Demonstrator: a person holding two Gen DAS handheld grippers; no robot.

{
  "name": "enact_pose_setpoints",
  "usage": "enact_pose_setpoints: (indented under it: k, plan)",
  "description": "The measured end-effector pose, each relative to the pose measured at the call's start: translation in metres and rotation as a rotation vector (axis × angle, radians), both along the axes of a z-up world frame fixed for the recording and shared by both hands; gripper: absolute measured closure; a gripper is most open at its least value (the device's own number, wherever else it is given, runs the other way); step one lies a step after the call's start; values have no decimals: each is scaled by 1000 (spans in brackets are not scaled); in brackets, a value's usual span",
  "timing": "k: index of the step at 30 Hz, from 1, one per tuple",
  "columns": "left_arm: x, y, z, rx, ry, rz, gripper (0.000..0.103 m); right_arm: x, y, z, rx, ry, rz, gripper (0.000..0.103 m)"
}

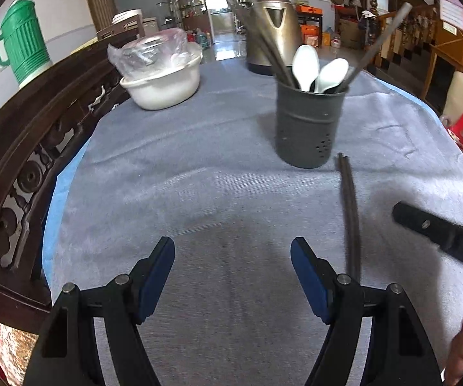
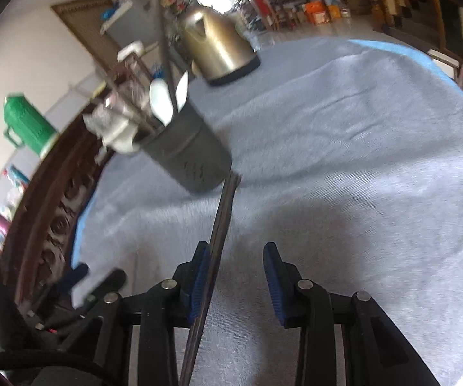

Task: Organize utensils
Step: 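Grasp a dark chopstick with the right tool while the left tool grasps the other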

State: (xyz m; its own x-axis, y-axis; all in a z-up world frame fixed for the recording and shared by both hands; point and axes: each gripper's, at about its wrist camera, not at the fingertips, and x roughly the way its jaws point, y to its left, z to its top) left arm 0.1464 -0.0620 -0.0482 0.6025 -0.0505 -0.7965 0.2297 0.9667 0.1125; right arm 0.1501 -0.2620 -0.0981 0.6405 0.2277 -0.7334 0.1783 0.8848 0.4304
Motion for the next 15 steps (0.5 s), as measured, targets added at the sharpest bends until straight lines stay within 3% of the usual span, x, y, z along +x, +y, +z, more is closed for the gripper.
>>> enact_pose_setpoints:
  k: [9,15]
  plan:
    - [9,23,-4,-26,21,53,28,26,36,-19,-135,67,61,69]
    - [12,28,-6,-33,30,62,28,24,36,-22,-204,87,49,70]
